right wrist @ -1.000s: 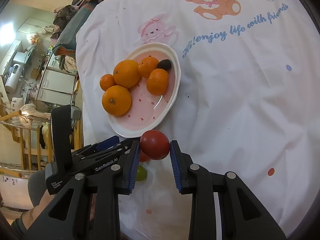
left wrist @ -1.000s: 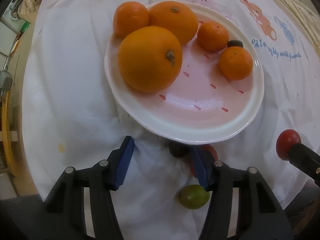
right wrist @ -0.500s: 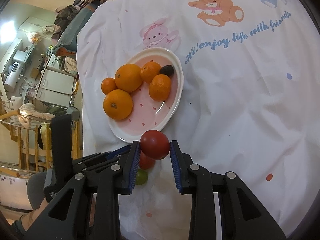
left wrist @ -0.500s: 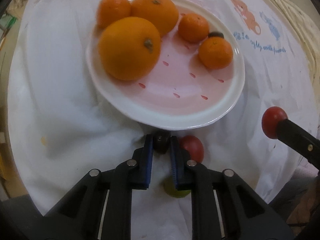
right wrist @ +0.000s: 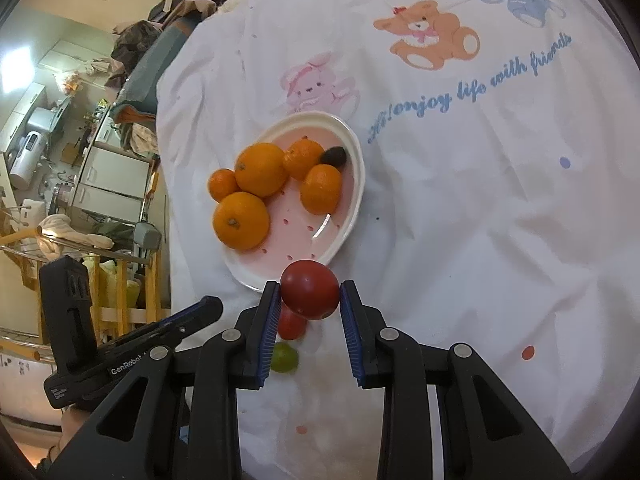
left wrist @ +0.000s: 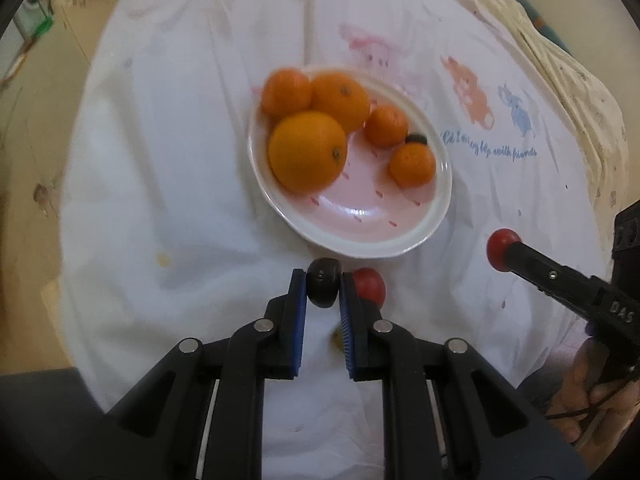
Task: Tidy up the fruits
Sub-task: 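Lower the tomato and grape into the plate and open both tools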
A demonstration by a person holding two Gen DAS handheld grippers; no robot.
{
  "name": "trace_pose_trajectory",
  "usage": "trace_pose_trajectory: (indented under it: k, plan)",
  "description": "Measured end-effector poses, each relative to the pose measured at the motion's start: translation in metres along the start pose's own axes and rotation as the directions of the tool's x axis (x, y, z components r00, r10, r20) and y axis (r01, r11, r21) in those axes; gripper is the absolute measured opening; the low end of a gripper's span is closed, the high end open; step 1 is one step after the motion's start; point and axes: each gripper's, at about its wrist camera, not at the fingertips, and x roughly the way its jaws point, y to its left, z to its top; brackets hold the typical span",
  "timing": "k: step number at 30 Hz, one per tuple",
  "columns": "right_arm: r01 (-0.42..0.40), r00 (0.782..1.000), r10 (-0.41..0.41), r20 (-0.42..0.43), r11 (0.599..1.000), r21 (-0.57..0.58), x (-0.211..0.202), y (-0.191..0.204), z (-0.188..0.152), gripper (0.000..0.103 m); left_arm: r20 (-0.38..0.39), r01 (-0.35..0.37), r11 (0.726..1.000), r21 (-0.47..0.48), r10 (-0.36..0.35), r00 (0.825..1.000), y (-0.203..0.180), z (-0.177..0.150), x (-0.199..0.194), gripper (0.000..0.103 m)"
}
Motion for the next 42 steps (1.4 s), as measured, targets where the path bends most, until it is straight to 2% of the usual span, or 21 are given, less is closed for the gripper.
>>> trace_pose_trajectory:
  k: [6,17,21,26,33,37,42]
  plan:
    - [-0.046,0.998,0.049,0.043,0.997,-0.056,-0.02,0.02,0.008,0.032,0.053,-0.034,0.998,0.058,0.031,0.998,-0.015,0.029,-0.014,0.013]
    - [-0.052,0.994,0.059,0.089,0.995,-0.082,-0.022,0.019,0.078,0.032,0.109,-0.081,0.989,0.127,0.067,0.992,-0.032,0.094,-0.011,0.013]
    - [-0.057,0.995,0.062,0.076,0.996,-0.067,-0.007,0.012,0.096,0.032,0.09,-0.015,0.99,0.139,0.002,0.996,-0.035,0.108,0.002,0.013]
    - [-0.074,0.996,0.075,0.043,0.997,-0.032,0.017,0.002,0.108,0.032,0.066,-0.004,0.986,0.169,-0.007,0.998,-0.041,0.114,0.023,0.013]
    - [-0.035,0.999,0.034,-0.018,0.998,-0.045,0.056,-0.004,0.114,0.032,0.032,0.02,0.979,0.204,-0.027,0.999,-0.049,0.112,0.048,0.013]
    - [-0.017,0.999,0.015,-0.039,0.999,-0.051,0.074,-0.006,0.119,0.032,0.038,-0.008,0.963,0.269,-0.002,0.999,-0.061,0.105,0.055,0.014]
    - [-0.001,0.998,-0.003,-0.062,0.998,-0.06,0.087,-0.006,0.116,0.032,0.04,-0.037,0.954,0.296,0.027,0.999,-0.064,0.106,0.063,0.014]
